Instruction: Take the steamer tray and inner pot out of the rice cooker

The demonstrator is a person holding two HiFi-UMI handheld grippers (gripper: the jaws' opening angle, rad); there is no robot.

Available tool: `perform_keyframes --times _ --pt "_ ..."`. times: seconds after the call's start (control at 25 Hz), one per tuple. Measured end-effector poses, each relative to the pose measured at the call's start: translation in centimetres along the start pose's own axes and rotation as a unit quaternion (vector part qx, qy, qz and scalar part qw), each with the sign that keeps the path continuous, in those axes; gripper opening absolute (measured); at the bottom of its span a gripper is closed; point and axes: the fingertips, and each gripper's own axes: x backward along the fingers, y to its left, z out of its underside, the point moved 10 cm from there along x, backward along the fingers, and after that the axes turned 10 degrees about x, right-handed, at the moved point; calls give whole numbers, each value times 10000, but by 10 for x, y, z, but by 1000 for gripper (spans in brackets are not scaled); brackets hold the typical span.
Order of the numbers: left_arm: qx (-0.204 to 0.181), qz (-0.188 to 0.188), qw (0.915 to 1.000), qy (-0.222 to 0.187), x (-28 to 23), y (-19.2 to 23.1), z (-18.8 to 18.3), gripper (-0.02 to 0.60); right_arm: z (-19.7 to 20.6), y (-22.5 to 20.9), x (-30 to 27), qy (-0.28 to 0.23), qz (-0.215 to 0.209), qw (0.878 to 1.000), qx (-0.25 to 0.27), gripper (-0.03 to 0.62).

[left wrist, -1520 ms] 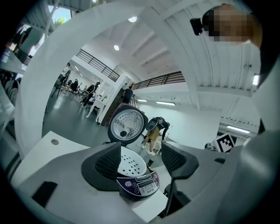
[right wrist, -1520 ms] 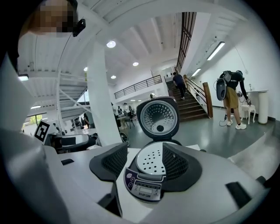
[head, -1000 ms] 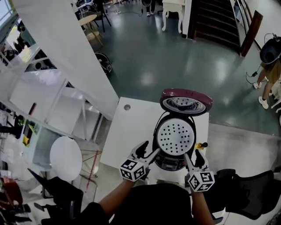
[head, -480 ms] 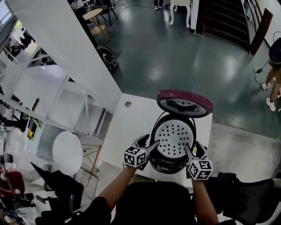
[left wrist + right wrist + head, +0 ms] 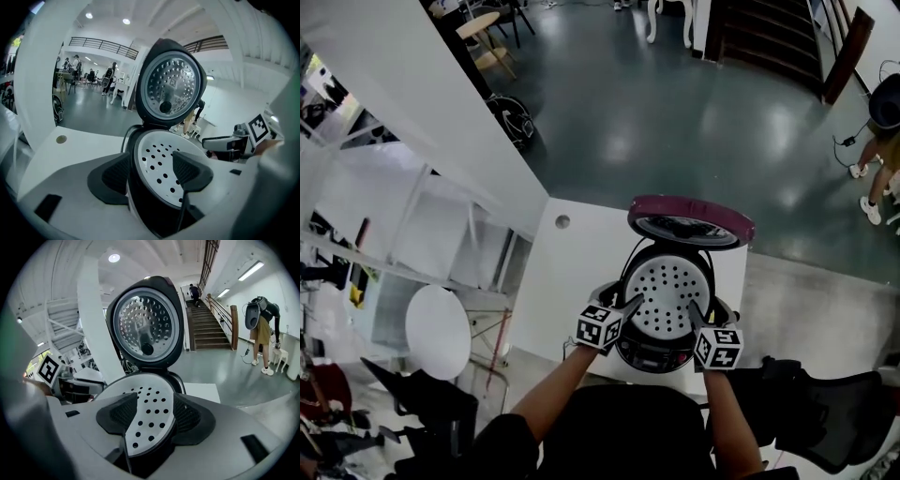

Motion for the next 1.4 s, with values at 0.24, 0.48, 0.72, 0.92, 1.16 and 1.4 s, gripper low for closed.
perform_keyframes --times 0.24,0.48,0.72,0.92,1.16,1.4 --pt "-160 -263 9987 418 -13 -3 -6 265 13 -7 -16 577 171 9982 57 213" --pt "-259 -434 9954 817 -23 -3 -9 265 14 -12 -24 1013 279 9944 130 200" --pt "-492 -856 9905 958 -23 -4 -12 245 12 -10 -27 1167 349 9922 269 179" --pt "-959 -1281 9779 1346 -28 -2 -11 232 14 -8 -24 1248 426 9907 341 161" --pt "-939 -1339 9752 1489 -29 -1 -5 192 18 -8 -23 1323 544 9879 591 106" --pt "-835 -1486 9752 1415 -27 -4 -6 166 17 -6 -21 1268 596 9882 618 103"
